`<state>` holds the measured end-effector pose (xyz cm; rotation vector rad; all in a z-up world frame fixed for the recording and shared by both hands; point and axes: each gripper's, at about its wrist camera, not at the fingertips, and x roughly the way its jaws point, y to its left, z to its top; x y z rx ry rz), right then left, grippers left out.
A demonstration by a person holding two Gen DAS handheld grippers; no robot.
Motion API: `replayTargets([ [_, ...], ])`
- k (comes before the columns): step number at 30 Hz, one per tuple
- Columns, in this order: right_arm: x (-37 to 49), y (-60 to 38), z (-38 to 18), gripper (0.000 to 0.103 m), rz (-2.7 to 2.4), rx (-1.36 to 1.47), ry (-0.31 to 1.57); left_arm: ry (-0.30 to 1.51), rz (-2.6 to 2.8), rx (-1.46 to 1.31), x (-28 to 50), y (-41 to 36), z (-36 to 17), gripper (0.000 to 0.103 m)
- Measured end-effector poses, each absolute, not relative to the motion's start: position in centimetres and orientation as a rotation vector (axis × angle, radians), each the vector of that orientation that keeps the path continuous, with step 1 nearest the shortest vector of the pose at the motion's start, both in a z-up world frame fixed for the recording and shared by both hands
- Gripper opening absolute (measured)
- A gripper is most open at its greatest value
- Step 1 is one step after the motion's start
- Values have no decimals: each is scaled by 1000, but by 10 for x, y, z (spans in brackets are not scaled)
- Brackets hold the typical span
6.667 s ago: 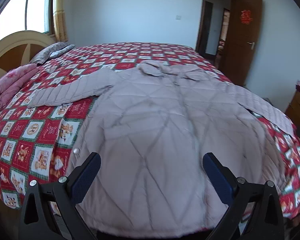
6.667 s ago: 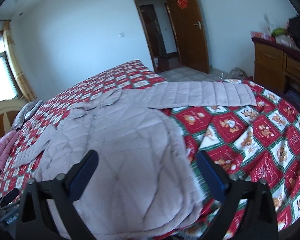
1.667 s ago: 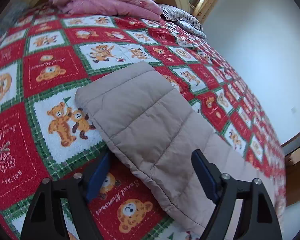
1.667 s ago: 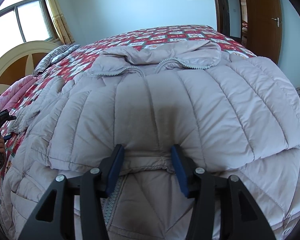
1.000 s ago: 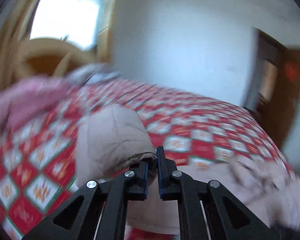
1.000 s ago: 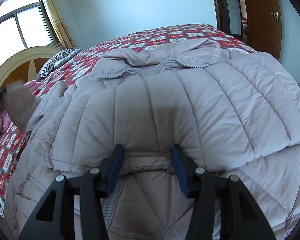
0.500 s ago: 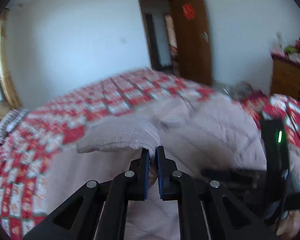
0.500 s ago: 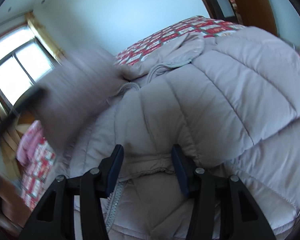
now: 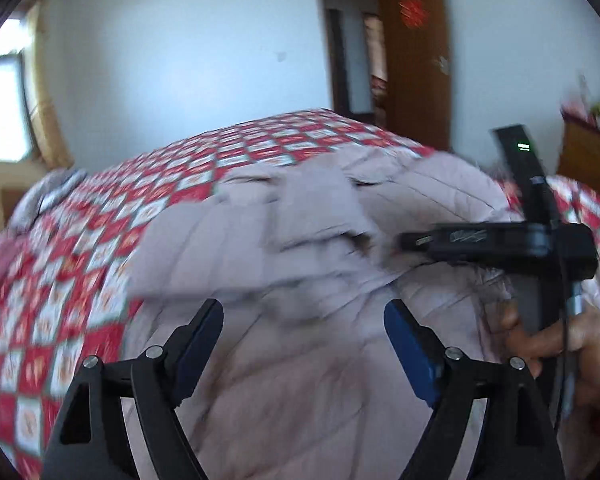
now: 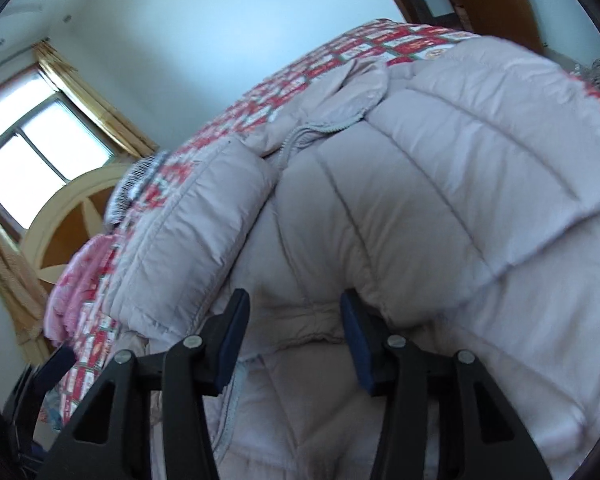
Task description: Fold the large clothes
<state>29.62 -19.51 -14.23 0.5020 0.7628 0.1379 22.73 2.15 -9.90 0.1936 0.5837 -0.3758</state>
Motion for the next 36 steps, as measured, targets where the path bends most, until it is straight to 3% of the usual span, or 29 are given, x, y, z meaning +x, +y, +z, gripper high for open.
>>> replayTargets([
  [2,283,-185,-118,63,92,404,696,607,-311,82,225,58,-104,83],
  [4,271,-158,-84,90,110,262,605,641,-245,-7,227,87,-110,83],
  [6,270,-123,-61,103,155,93,559,687,-186,-61,232,110,-117,83],
  [9,278,-60,-51,103,171,-225,509,702,-131,-72,235,126,-119,83],
  [11,293,-27,-63,95,168,-400,530,692,-124,-90,233,136,-115,83],
  [13,317,-8,-88,65,171,-537,626,684,-124,-98,230,143,-110,83],
  [16,335,-20,-109,29,95,-600,705,668,-117,-83,229,149,-105,83],
  [18,334,-53,-97,17,74,-421,707,657,-117,-81,227,153,-103,83],
  [22,324,-138,-85,16,90,78,729,679,-150,-138,237,156,-105,83],
  [26,309,-192,-118,17,47,446,815,690,-176,-153,244,143,-105,83],
  [27,306,-200,-128,24,9,463,847,696,-180,-146,246,139,-104,83],
  [30,292,-220,-142,24,-24,506,893,692,-185,-120,247,133,-101,83],
  [36,272,-215,-75,27,-98,291,661,667,-176,-75,271,116,-82,83],
])
